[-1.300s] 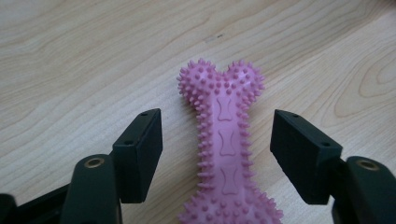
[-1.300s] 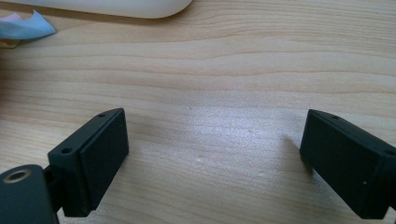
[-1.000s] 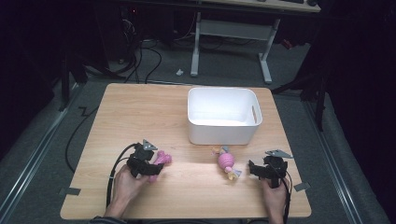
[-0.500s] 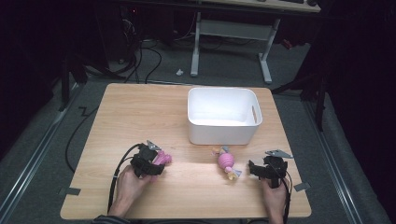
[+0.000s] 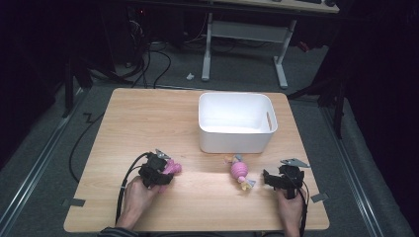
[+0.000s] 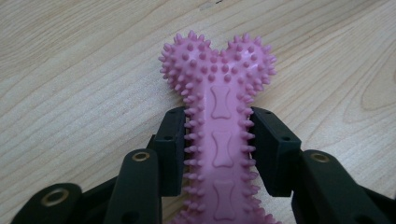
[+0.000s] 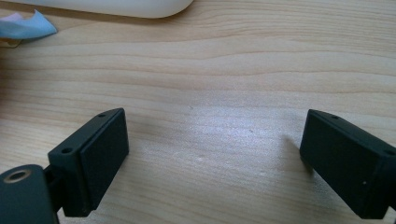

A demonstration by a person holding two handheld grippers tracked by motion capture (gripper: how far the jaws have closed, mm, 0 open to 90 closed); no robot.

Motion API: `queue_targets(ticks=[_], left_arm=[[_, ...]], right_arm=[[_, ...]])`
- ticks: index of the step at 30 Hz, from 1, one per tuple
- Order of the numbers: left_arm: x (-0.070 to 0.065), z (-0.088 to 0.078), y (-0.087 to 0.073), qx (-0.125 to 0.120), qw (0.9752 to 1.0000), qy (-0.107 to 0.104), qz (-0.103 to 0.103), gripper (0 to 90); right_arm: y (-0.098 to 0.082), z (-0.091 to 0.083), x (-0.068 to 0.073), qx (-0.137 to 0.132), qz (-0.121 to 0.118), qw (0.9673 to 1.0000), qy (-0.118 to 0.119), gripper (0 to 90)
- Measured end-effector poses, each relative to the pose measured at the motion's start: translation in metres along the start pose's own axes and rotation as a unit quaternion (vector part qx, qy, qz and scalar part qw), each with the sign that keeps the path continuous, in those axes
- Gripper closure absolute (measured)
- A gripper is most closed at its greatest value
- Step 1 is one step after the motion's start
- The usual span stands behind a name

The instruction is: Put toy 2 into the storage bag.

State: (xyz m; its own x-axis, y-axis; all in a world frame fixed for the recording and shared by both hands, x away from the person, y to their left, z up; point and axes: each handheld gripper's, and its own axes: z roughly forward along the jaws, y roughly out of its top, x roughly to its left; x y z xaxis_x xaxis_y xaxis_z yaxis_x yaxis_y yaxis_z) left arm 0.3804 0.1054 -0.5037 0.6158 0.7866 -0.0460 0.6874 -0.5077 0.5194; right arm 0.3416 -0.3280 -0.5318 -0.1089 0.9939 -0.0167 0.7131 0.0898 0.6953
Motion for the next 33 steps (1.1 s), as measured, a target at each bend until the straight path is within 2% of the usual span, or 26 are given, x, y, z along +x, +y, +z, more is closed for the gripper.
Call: queue_targets(ticks=[5, 11, 16, 23, 25, 31, 33], left_arm=[[0.000, -0.001, -0.001, -0.002, 1.0000, -0.001, 0.006, 58.8], [0.003, -0.003, -0.001, -0.001, 0.9999, -0.014, 0.000, 59.0], [0.004, -0.008, -0.002, -0.010, 0.9997, -0.023, -0.007, 59.1], [0.004, -0.015, 0.002, -0.019, 0.9994, -0.028, -0.005, 59.1], [0.005, -0.017, 0.002, -0.024, 0.9990, -0.035, -0.009, 59.1], [0.007, -0.019, 0.002, -0.024, 0.9988, -0.041, -0.014, 59.1], [0.009, -0.022, 0.004, -0.023, 0.9990, -0.037, -0.012, 59.1]], right_arm=[[0.000, 0.000, 0.000, -0.001, -0.002, 1.0000, 0.000, 7.9], [0.000, 0.000, 0.000, 0.000, -0.001, 1.0000, 0.000, 7.9], [0.000, 0.000, 0.000, -0.001, -0.002, 1.0000, 0.000, 7.9], [0.000, 0.000, 0.000, -0.001, -0.002, 1.0000, 0.000, 7.9], [0.000, 0.000, 0.000, -0.001, -0.003, 1.0000, 0.000, 7.9], [0.000, 0.000, 0.000, -0.001, -0.002, 1.0000, 0.000, 7.9], [0.000, 0.000, 0.000, 0.000, 0.000, 1.0000, 0.001, 7.9]])
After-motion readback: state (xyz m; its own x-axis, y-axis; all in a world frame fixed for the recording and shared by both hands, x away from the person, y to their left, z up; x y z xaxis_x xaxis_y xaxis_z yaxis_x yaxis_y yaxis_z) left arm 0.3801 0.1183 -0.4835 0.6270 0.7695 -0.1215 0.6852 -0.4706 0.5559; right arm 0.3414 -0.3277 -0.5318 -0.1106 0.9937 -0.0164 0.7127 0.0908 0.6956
